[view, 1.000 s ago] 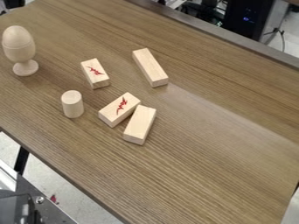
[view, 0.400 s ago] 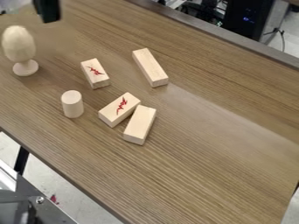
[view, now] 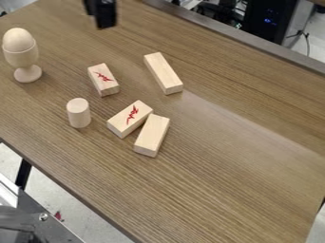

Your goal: Move the topmost rectangular block to the right

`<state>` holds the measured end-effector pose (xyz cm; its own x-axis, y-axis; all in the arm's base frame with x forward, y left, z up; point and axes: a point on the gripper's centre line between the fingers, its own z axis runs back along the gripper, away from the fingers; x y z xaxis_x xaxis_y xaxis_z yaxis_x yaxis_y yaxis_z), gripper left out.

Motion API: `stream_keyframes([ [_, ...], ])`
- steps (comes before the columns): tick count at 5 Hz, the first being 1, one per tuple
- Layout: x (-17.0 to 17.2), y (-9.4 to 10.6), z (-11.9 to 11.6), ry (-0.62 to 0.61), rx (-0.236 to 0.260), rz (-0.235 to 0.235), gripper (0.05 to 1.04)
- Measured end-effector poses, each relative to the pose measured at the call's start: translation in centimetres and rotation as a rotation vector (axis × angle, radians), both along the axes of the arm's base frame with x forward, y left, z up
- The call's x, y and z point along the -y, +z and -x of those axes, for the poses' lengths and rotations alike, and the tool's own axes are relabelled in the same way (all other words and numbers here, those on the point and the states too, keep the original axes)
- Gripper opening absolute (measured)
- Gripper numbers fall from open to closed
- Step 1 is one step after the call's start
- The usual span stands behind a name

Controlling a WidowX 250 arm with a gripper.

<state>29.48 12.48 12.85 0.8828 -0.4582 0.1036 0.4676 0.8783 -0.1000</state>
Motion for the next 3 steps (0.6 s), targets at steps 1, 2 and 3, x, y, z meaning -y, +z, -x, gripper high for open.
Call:
stream_keyframes([
  [1,1.54,-0.76,-0.97,0.089,0.117,-0.058,1.001],
  [2,1.8,-1.01,-1.35,0.128,0.199,-0.085,1.001],
  [3,1.75,-1.01,-1.43,0.131,0.207,-0.089,1.001],
])
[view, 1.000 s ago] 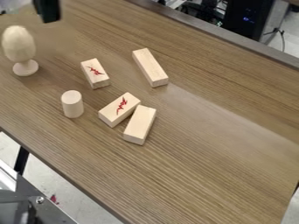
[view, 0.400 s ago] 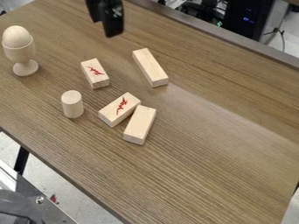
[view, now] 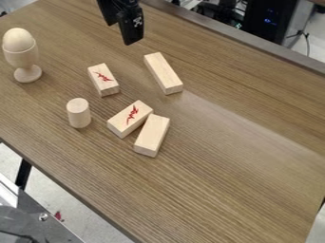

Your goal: Move the topmost rectangular block to the right

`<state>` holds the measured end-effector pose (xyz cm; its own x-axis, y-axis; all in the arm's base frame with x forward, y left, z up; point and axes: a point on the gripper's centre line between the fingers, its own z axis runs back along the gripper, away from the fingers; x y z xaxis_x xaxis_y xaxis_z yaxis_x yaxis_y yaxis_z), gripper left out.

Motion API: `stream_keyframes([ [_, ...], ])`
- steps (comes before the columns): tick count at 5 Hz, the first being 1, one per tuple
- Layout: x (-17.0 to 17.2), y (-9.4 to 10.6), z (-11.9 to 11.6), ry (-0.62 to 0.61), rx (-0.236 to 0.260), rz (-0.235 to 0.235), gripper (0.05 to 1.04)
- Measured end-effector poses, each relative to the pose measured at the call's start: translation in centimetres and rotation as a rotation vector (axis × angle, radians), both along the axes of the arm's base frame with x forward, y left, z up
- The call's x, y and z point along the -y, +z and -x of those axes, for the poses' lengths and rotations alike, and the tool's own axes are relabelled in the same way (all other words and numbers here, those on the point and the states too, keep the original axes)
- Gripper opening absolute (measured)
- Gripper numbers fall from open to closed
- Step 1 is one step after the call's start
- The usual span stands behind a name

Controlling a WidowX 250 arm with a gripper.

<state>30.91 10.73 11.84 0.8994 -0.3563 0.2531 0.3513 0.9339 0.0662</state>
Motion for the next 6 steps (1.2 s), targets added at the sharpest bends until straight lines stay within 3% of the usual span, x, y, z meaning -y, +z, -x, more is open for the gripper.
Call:
stream_keyframes([
  [2,-0.1,0.0,0.0,0.01,0.003,-0.002,1.001],
  [3,0.2,1.4,0.1,0.248,0.15,-0.066,1.001],
  [4,2.2,2.3,-1.5,0.499,0.153,-0.072,1.001],
  [5,5.3,2.4,-3.4,0.75,0.092,-0.056,1.001],
  [6,7.0,0.6,-5.0,0.992,-0.052,0.011,1.001],
])
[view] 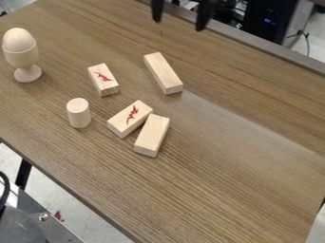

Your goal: Move the topmost rectangular block to the right

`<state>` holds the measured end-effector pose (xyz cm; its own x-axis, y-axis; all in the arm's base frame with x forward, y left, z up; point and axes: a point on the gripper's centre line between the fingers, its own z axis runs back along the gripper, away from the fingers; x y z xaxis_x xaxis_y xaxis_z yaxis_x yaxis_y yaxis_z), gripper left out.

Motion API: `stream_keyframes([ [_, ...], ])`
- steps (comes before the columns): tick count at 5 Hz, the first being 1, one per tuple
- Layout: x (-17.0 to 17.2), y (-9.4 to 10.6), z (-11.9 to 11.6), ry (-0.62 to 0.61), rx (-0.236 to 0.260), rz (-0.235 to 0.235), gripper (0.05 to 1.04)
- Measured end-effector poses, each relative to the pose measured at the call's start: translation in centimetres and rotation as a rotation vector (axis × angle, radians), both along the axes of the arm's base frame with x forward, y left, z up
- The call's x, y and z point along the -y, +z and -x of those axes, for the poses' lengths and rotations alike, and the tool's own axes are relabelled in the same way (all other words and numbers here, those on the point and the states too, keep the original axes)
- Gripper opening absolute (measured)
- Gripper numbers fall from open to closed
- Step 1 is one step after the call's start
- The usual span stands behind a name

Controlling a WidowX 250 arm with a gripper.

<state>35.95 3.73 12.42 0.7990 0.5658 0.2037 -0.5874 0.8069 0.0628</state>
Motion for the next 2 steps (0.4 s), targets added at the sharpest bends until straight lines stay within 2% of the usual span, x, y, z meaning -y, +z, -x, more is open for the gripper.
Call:
stream_keyframes([
  [1,0.4,-2.5,-0.9,0.255,0.017,0.094,1.001],
  [2,-0.5,-5.2,-0.1,0.328,0.103,0.159,1.001],
])
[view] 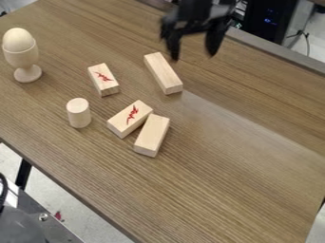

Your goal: Move the topmost rectangular block to the right

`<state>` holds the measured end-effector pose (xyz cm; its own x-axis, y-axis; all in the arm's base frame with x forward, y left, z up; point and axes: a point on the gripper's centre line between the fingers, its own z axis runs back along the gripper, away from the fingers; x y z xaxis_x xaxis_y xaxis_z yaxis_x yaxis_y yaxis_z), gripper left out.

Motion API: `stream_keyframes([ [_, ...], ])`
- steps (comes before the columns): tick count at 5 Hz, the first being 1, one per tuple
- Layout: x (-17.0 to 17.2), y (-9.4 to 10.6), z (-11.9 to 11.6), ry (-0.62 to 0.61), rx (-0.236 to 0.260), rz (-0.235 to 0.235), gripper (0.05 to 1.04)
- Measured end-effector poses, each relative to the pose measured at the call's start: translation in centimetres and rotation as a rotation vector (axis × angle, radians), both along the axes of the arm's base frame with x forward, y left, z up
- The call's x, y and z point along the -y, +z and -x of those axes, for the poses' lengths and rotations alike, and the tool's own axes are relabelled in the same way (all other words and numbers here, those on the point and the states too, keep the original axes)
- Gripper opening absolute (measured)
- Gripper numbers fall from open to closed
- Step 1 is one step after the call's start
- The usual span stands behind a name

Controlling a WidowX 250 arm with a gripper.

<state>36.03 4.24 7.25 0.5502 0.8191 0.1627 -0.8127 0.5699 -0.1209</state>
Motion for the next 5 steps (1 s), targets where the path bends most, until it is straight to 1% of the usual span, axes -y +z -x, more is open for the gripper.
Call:
stream_keyframes([
  [1,-1.1,-0.6,0.5,0.024,0.026,-0.015,1.001],
  [2,-1.2,-0.8,0.7,0.028,0.027,-0.015,1.001],
  [3,-1.6,-1.1,0.7,0.035,0.037,-0.017,1.001],
  [4,-1.6,-0.9,0.2,0.021,0.052,-0.015,1.001],
  [5,-1.9,-1.3,-0.3,-0.002,0.044,-0.031,1.001],
])
